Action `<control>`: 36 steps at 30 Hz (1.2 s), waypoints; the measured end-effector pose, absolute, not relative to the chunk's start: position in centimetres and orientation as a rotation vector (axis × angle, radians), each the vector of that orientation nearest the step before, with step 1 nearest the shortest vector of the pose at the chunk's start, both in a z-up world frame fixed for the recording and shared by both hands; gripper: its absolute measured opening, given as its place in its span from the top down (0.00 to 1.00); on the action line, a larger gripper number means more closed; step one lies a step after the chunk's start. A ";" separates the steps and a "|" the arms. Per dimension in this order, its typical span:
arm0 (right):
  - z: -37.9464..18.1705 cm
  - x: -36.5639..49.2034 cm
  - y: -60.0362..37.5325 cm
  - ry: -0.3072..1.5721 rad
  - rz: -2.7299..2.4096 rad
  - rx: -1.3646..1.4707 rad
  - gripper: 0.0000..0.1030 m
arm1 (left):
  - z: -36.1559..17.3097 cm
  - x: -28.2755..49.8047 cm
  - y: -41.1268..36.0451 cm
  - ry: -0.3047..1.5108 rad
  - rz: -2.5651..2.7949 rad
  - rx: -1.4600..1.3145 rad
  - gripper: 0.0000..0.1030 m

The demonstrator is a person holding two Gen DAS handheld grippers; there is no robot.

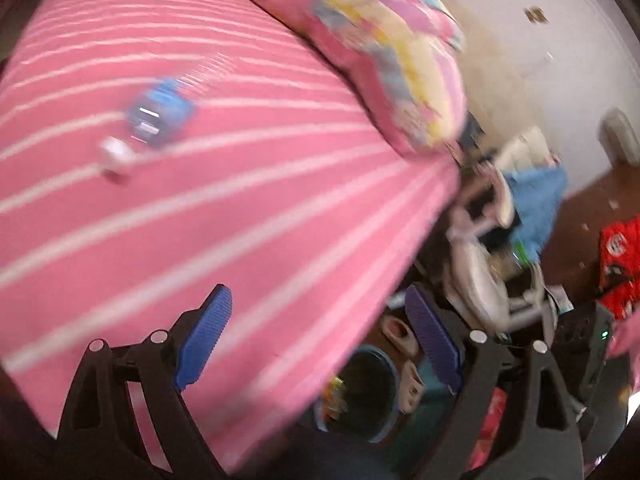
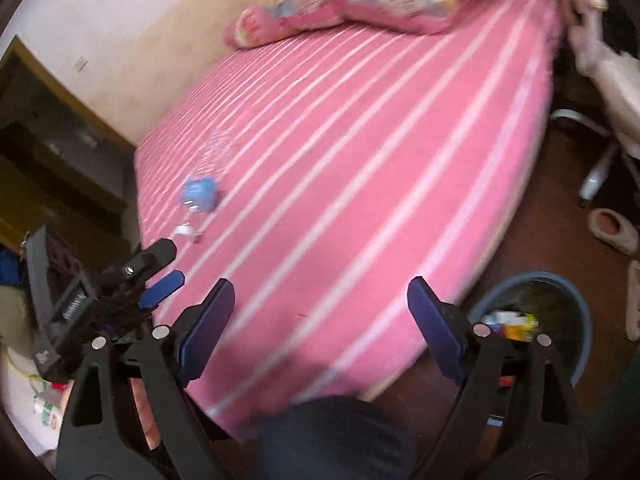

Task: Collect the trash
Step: 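Move both tools back toward the clear water bottle on the bed, then grasp the clear water bottle with both tools around its label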

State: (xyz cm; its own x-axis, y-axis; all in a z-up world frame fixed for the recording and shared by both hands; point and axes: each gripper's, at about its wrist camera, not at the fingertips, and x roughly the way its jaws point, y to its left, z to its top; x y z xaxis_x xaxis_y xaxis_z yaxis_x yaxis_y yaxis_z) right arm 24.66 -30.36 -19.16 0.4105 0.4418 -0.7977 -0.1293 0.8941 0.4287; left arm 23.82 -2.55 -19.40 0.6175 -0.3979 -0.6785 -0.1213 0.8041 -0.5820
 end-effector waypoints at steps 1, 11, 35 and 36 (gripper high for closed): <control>-19.3 25.6 -28.7 1.106 0.390 0.325 0.15 | -19.6 24.0 -0.9 0.899 -0.149 -0.638 0.17; -20.6 33.5 -15.7 1.194 0.533 0.338 0.15 | -21.6 27.2 10.0 0.841 -0.041 -0.605 0.17; -30.3 49.4 -3.1 1.455 0.566 0.447 0.40 | -27.3 37.8 12.4 0.879 -0.198 -0.597 0.44; -30.9 49.3 -3.5 1.463 0.574 0.488 0.40 | -27.1 37.7 12.1 0.883 -0.191 -0.580 0.44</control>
